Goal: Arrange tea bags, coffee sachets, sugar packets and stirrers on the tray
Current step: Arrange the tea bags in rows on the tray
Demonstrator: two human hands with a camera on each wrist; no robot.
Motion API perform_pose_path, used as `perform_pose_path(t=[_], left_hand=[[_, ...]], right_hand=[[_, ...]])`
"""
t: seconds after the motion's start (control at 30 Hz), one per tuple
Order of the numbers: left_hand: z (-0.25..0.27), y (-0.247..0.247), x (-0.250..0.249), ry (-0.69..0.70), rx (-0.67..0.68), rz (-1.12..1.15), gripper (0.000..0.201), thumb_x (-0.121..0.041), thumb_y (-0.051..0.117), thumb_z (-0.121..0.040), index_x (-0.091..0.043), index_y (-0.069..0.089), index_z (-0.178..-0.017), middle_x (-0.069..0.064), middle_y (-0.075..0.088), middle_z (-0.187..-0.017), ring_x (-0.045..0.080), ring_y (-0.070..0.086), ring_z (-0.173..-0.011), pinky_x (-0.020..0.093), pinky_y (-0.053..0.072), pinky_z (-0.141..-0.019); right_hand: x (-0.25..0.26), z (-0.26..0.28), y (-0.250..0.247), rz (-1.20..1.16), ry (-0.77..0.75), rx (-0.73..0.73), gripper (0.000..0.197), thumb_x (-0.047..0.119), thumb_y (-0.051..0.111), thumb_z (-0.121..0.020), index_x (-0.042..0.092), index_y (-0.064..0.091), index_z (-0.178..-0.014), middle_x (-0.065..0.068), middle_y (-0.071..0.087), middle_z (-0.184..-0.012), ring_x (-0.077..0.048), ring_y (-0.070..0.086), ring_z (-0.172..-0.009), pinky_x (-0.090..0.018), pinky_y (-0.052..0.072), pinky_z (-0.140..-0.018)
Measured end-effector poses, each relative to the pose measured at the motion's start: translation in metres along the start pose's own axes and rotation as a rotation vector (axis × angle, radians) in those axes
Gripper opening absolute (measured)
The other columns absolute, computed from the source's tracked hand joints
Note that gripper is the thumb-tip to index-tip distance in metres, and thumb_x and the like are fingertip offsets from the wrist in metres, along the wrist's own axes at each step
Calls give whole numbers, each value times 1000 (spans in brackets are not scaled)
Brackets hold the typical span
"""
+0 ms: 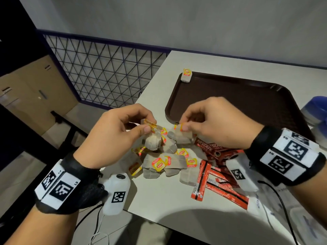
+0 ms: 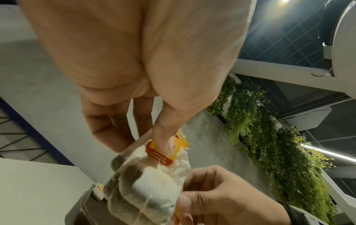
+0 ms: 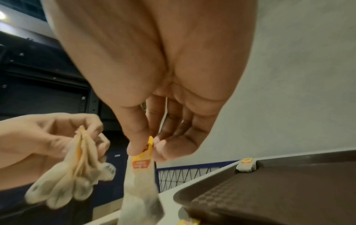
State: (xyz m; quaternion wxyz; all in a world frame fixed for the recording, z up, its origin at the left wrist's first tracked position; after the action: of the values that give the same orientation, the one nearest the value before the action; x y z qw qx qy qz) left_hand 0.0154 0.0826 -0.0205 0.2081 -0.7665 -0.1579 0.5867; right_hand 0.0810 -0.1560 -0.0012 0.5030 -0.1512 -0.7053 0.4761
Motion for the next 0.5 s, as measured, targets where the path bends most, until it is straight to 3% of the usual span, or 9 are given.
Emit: perform_pose_path(t=[0.17,0.3,0.4,0.5], left_hand=[[-1,18,-10,28,-4,70,24,-9,77,-90,-27,76,-106,-3,76,-93,20,73,-89,43,60,-88],[-3,26,-19,48,-11,16,18,-13,82,-86,-27,79,-98,-12,78,-91,12,74,-89,29,59,-87],[-5,29,-23,84,32,7,15,-11,82,-86,-25,79,-92,-9,77,-93,18,72,-90,36,57,-86],[-7,30,-20,103,28,13,19,-7,83,-85,-24,78,-89,-9,73,-108,21,68,-100,47,54,-91]], right_hand=[[-6,0,-16,-87,49,-32,6,30,77,-93,34,80,-96,15,76,-85,-1,69,-82,-22,56,-75],[-4,5,-20,-138,36,-30,12,26,76,-94,34,80,-102,17,76,-90,4,69,-87,-15,54,-78],[-1,8,-24,-191,9,-57,15,24,80,-90,34,79,-101,12,76,-89,0,70,-85,-17,56,-76],[1,10,-27,-256,-8,-85,18,20,85,-86,31,78,-99,4,76,-87,-9,72,-81,-24,60,-79]])
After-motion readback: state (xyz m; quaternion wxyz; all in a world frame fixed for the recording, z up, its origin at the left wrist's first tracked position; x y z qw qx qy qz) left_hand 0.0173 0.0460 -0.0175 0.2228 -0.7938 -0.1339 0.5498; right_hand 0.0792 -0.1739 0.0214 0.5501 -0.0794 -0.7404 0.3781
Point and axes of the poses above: each hand's wrist, its own z-axis away from the middle knuckle, its own y-axis out of the palm, x = y × z, the point moved 2 cm from there along -z, towards the middle knuckle
